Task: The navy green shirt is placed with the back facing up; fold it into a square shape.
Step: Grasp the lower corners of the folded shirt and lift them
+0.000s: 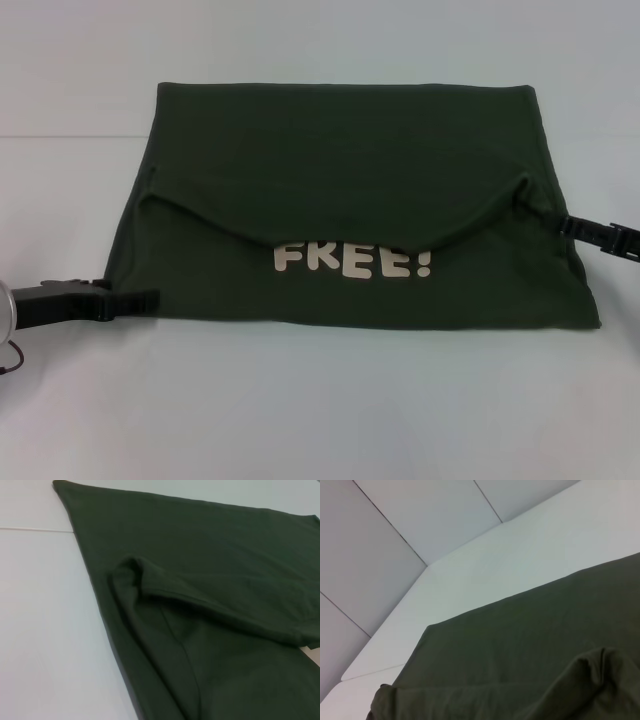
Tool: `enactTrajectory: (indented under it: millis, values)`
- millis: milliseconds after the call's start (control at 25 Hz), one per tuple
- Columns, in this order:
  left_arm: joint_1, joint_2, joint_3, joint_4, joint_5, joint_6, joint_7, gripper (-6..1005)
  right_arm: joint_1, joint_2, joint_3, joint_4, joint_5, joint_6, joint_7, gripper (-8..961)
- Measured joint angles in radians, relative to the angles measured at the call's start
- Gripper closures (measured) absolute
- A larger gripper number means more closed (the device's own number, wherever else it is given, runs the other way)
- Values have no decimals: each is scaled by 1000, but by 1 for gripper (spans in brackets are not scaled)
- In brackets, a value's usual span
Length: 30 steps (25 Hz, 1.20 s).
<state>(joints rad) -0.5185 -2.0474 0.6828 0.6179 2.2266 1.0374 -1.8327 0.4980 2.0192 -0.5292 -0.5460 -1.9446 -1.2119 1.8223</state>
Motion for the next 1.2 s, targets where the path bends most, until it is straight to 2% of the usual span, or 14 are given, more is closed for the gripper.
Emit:
enactTrajectory:
  millis: [1200]
  values:
    - [-4, -13, -10, 36, 7, 75, -23, 115, 3, 1, -18, 0, -4, 31, 0, 33]
